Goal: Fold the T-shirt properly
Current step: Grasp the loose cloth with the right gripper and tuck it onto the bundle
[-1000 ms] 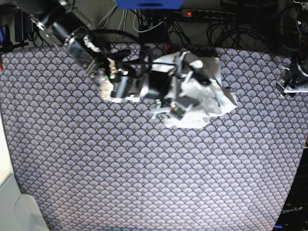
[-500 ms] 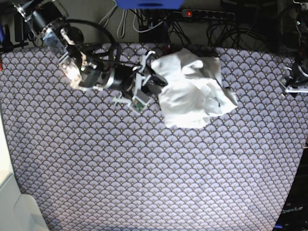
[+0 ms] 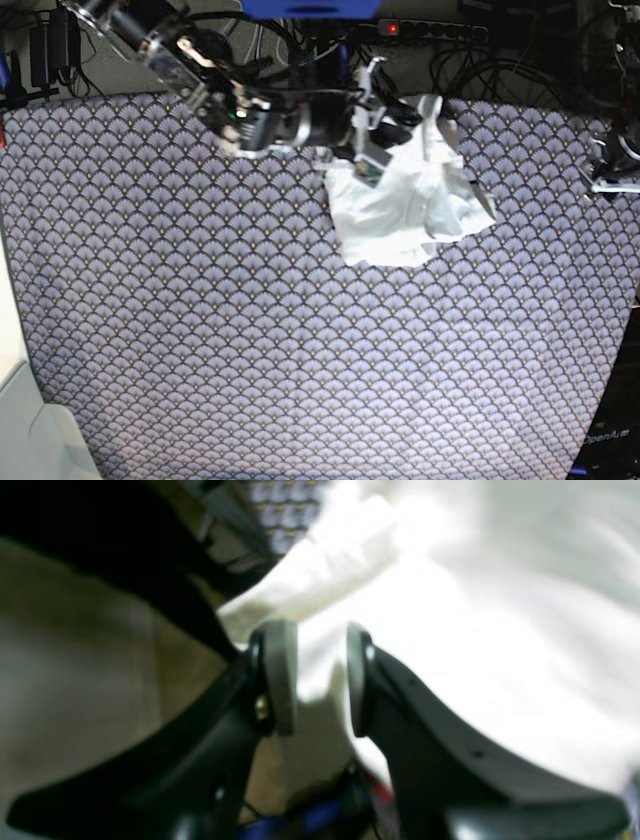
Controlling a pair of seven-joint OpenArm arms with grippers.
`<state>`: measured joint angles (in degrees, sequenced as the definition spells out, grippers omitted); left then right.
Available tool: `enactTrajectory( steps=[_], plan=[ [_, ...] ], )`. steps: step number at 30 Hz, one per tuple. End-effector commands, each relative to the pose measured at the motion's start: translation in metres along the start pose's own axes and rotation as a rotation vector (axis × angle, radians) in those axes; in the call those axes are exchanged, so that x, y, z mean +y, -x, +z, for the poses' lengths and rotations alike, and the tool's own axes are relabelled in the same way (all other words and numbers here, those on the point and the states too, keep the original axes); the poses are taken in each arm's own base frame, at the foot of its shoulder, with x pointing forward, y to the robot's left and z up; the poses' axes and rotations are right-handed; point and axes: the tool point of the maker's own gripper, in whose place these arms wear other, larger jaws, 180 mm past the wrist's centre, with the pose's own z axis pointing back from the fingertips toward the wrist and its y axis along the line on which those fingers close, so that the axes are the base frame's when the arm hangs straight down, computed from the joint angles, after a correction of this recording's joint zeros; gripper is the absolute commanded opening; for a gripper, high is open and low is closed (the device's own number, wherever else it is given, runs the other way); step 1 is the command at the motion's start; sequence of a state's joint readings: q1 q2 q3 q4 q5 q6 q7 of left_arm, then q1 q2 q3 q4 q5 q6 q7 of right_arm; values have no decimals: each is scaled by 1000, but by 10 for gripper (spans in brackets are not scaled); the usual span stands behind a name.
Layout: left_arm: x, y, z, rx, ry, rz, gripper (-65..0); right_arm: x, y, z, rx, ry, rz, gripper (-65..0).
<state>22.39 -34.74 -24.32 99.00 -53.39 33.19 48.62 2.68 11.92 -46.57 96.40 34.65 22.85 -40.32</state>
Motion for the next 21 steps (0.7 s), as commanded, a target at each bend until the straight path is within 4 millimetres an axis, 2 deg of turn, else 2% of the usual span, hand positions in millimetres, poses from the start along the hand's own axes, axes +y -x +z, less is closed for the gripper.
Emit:
enactTrajectory(
  steps=[1,5,11,14,21],
  plan=[
    [-4,-12,6,-36,10,-20,-312,5,-12,-5,-35,-24,8,-498],
    [4,-6,6,-21,-8,-25,-312,14,-9,-30,7,-72,12,-498],
    [14,3,7,-1,-30,-34,-312,19,-33,-46,-17,-97,41,-498],
    [15,4,7,0,-34,-37,-312,17,-47,-42,-40,-91,79,-498],
    [20,9,7,13,-46,-42,-312,7,-77,-9,-95,-50,216,-498]
  ],
)
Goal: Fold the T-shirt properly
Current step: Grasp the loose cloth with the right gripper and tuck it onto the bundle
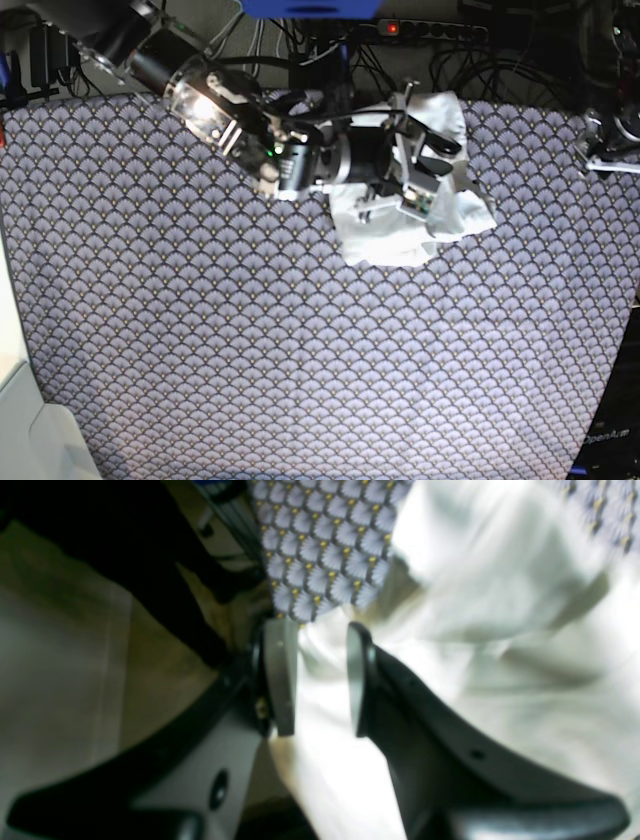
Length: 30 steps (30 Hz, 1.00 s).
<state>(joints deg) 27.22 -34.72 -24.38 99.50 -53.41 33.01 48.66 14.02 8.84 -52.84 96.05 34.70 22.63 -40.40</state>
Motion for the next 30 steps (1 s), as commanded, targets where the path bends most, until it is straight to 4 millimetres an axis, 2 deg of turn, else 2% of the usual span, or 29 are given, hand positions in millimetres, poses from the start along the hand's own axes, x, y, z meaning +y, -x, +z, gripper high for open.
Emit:
enactTrajectory(
  steps=[1,4,10,15,22,30],
  plan=[
    [-1,-14,5,-41,1,-16,-312,-3,-20,4,-57,-2,30,-498],
    [0,-14,5,-40,-2,-16,-312,-13,-21,3,-46,14,37,-498],
    [6,-5,5,-18,-16,-21,-312,-36,-14,-22,-26,23,-19,-498],
    [16,6,5,9,-35,-24,-312,-49,-15,-32,-41,-19,3,-498],
    [16,15,4,20,-36,-9,-312,-93,-6,-46,-30,20,-53,-498],
    [16,17,3,24,-35,-10,-312,-141,16,-44,-35,109,-143,-498]
  ],
)
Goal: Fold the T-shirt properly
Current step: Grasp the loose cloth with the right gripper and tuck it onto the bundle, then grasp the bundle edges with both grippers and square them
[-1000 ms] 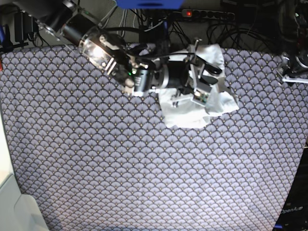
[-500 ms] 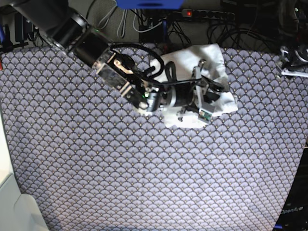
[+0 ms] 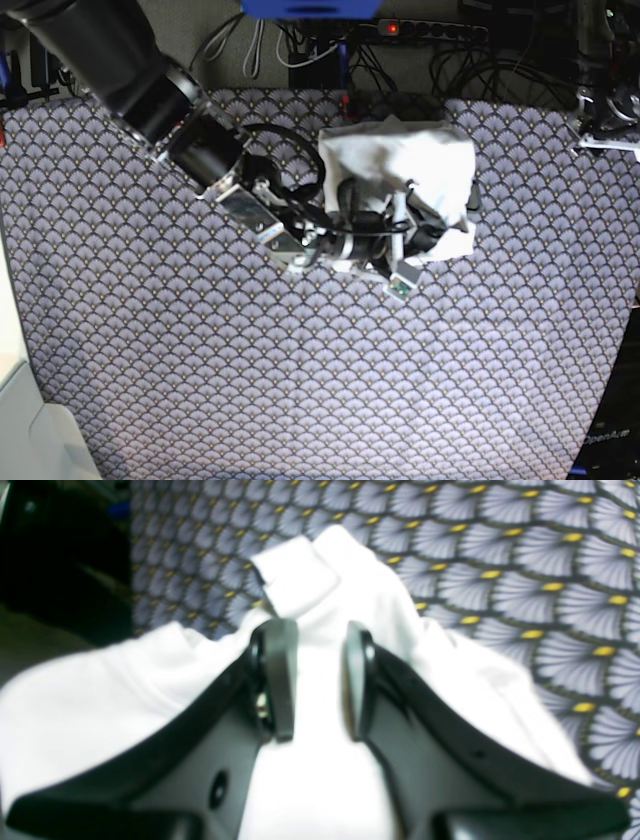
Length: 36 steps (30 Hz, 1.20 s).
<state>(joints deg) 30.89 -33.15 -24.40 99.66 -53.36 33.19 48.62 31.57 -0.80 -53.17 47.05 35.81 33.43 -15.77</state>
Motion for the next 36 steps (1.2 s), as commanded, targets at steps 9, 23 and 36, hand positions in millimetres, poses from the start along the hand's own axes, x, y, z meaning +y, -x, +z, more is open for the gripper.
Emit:
enactTrajectory(
  steps=[9,23,36],
  plan=[
    [-3,-14,4,-39,6,-15,-312,-38,10,7,-19,92,-55,-498],
    [-4,-14,4,-40,7,-15,-312,11,-24,32,-80,-4,93,-501],
    [-4,-14,4,-41,8,-14,-312,126,-31,42,-174,-178,99,-498]
  ],
)
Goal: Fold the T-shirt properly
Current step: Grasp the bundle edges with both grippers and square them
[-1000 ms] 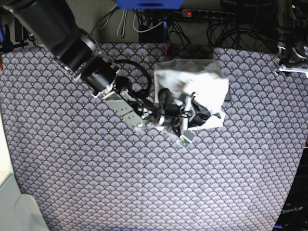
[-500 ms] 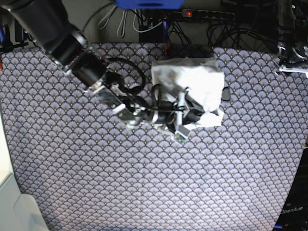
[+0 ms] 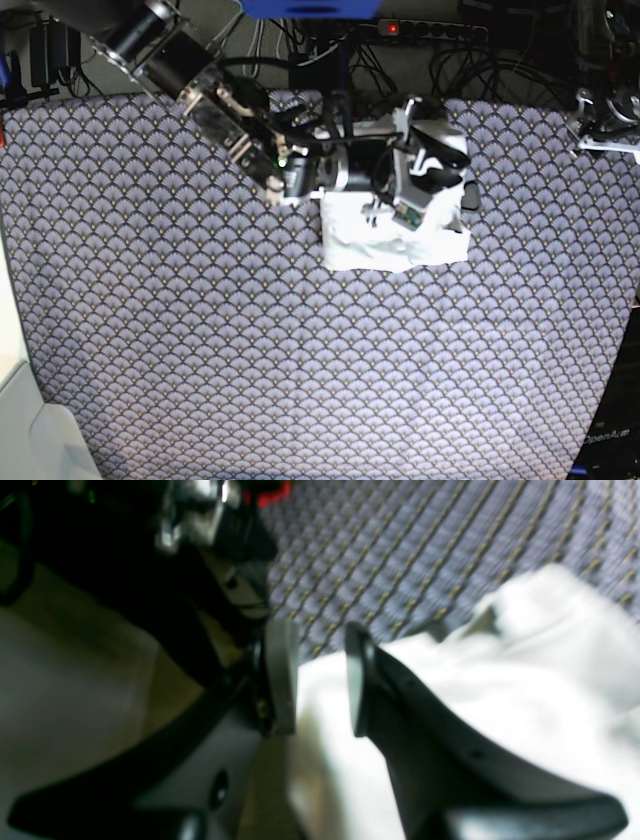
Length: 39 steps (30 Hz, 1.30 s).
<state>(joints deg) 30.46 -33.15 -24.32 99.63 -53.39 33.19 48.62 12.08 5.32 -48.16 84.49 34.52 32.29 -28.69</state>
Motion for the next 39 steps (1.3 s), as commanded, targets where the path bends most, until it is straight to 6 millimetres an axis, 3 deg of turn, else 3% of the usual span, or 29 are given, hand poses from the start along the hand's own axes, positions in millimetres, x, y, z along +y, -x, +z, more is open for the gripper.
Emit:
enactTrajectory(
  steps=[1,7,13,16,20,22,27,29,34,39],
  plan=[
    [-2,-13,4,-37,3,-15,-312,2,-18,-4,-58,-15,3,-498],
    [-9,-6,5,-31,26,-2,-312,-15,25,-21,33,8,-115,-498],
    [-35,0,15,-38,93,-46,-312,-33,35,-21,1,46,-164,-495],
    [-47,6,20,-33,124,-75,-309,-35,38,-19,15,48,-161,-455],
    [-67,12,29,-29,181,-108,-309,-29,22,-3,-7,47,-98,-381],
    [-72,14,31,-30,195,-117,-309,-17,11,4,-33,30,-61,-351],
    [-81,18,34,-3,242,-90,-306,4,-2,22,-74,9,-3,-335],
    [-93,21,39,7,318,-129,-266,6,1,25,-70,9,-2,-335],
    [-121,19,54,-22,509,-205,-10,0,13,38,-38,31,4,-336],
    [-150,25,66,-56,666,-324,0,-20,16,61,-30,129,-8,-332]
  ],
)
